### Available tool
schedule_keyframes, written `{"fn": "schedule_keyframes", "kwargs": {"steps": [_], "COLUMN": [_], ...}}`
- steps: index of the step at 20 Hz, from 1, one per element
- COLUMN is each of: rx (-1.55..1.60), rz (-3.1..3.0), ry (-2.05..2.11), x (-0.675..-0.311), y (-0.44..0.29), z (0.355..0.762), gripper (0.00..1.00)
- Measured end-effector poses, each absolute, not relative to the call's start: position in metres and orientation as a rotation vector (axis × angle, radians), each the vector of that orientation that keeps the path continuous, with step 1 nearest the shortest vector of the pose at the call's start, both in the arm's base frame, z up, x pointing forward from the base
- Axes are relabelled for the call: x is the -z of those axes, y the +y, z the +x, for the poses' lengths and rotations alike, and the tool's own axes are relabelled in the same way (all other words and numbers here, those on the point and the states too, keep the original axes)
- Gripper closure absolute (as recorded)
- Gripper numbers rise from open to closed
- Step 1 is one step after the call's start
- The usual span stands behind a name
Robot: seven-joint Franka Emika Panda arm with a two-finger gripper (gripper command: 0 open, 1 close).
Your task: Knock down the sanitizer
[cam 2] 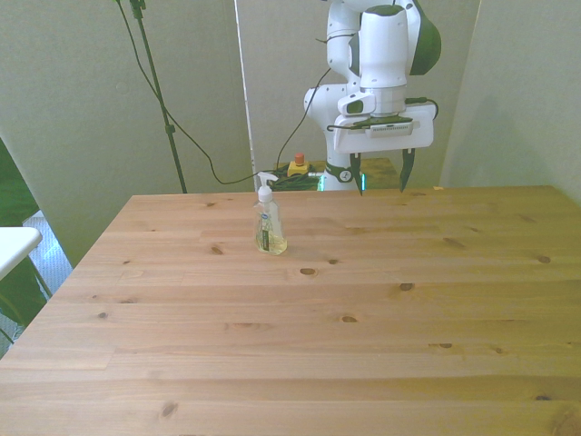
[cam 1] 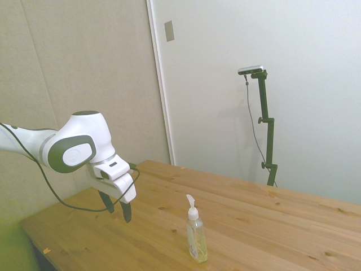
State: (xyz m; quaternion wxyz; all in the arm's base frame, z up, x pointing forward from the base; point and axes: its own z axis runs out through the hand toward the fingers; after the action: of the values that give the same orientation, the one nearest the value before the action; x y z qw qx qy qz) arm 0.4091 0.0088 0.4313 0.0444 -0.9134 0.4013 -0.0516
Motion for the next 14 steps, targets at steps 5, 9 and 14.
{"fn": "schedule_keyframes", "kwargs": {"steps": [5,9,14], "rx": [0.14,0.099,0.117], "rz": [-2.846,-2.853,-2.813], "ry": [1.229,1.291,1.425], "x": [-0.422,-0.404,-0.399], "y": [0.003,-0.016,-0.056], "z": [0.405,0.388,0.361], "gripper": [0.0,0.0,0.0]}}
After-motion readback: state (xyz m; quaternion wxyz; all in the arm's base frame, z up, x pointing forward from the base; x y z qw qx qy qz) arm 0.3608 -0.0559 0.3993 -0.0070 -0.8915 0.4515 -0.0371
